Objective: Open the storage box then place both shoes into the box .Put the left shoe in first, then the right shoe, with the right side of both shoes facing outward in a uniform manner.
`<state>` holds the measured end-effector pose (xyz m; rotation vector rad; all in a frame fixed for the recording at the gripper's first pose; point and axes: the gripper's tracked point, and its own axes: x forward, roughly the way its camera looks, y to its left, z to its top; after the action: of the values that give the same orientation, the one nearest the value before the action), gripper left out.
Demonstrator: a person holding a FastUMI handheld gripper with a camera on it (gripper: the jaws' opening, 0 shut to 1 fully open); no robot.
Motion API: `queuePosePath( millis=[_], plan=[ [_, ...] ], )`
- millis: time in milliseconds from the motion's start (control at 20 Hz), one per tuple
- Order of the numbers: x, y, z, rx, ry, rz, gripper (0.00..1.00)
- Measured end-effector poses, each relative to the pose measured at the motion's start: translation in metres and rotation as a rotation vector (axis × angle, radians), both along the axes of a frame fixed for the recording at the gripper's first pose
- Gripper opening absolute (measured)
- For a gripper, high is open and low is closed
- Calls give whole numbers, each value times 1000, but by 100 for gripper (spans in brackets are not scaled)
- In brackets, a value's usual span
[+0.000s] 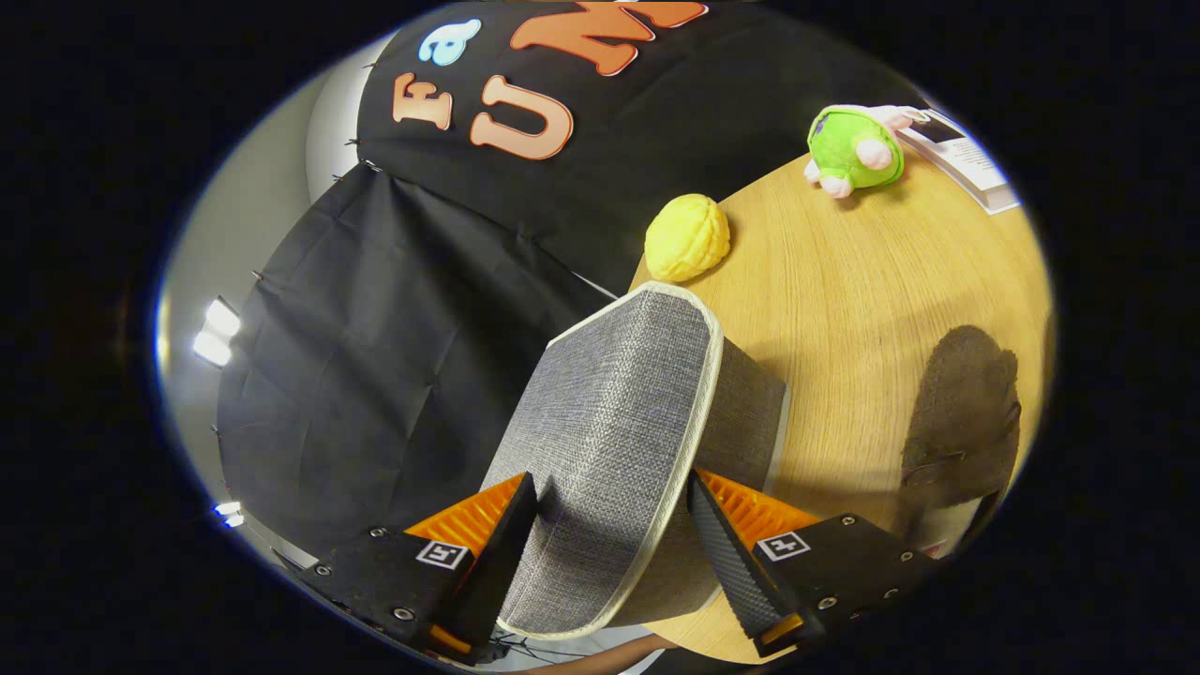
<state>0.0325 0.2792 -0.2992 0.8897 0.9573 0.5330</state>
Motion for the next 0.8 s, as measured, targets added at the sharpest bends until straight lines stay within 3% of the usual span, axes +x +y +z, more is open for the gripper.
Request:
queuePosePath(
  millis=[100, 150, 200, 400, 800],
  plan=[
    [-3, 1, 1, 22, 24, 7, 95],
    [0, 1, 1, 13, 20, 3, 88],
    [1, 0, 0, -8, 10, 4, 82],
    [3, -13, 7, -112, -34, -3, 76],
    [16, -33, 29, -181, -137, -68, 25]
  ],
)
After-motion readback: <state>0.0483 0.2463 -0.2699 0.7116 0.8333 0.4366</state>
